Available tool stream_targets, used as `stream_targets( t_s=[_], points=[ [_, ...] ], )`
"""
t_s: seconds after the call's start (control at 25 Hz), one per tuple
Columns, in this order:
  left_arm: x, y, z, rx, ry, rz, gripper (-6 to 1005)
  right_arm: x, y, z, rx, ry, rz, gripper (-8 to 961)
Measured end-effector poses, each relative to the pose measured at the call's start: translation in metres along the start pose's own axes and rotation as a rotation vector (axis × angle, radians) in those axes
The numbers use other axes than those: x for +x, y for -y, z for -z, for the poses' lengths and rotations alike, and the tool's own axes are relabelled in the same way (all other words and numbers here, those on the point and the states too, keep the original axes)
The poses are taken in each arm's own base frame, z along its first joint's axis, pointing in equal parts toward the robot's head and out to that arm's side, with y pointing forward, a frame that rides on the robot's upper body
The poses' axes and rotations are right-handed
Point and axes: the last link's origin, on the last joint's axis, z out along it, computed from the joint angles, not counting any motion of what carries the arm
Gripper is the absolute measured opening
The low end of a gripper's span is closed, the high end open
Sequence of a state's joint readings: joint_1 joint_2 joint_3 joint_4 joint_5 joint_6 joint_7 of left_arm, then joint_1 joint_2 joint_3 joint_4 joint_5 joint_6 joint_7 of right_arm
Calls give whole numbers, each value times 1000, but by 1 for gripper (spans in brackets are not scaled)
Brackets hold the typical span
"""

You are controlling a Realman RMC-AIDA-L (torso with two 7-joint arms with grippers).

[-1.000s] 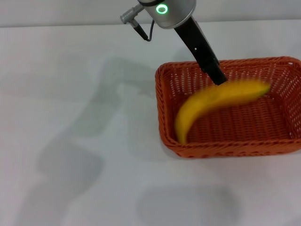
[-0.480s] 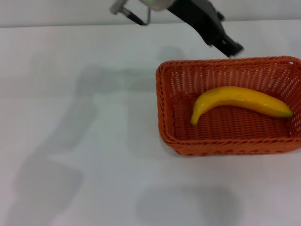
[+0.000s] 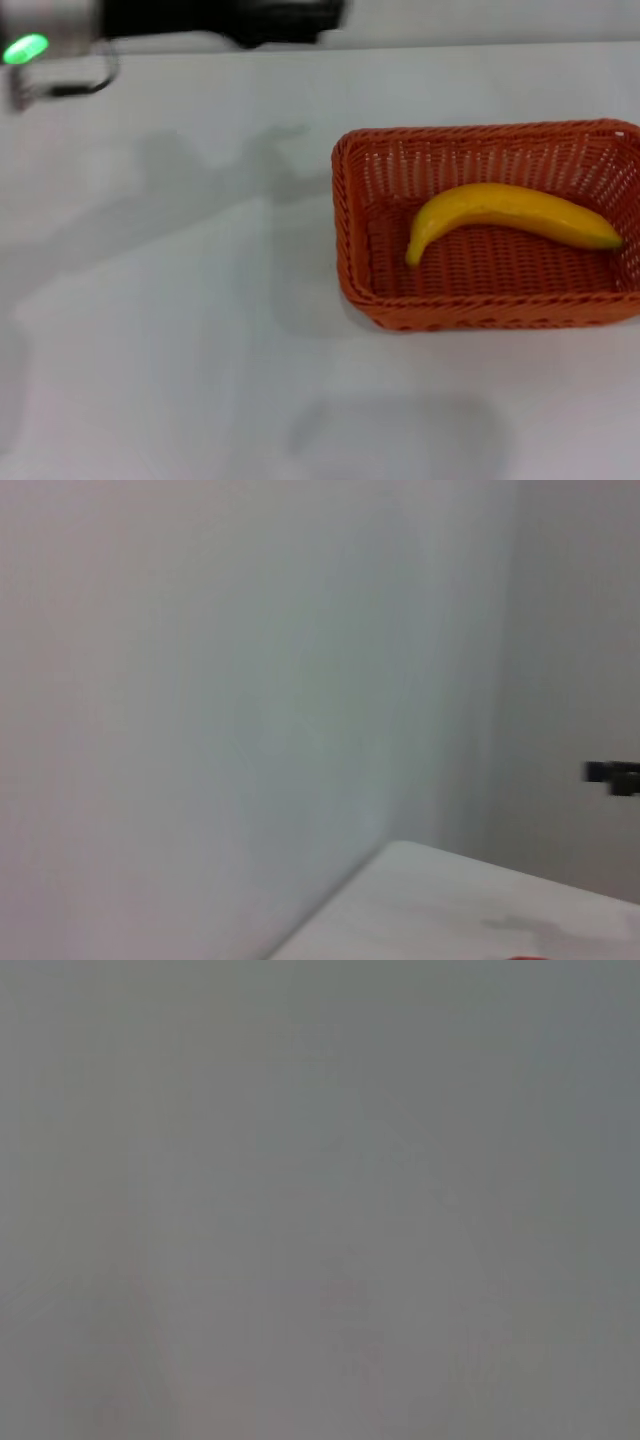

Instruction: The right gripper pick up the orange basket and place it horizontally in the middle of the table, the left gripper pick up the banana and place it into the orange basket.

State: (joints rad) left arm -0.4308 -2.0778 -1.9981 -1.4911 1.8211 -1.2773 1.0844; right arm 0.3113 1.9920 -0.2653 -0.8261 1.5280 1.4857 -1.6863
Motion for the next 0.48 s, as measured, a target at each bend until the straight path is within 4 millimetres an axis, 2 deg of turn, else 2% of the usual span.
stream_targets(
  t_s=[0.32,0.48],
  points=[
    [-70,5,99,205,-223,81,895,23,-9,11,-8,153,-12,844],
    [-107,0,131,303,-313,95,895,37,-8,22,48,116,30,843]
  ],
)
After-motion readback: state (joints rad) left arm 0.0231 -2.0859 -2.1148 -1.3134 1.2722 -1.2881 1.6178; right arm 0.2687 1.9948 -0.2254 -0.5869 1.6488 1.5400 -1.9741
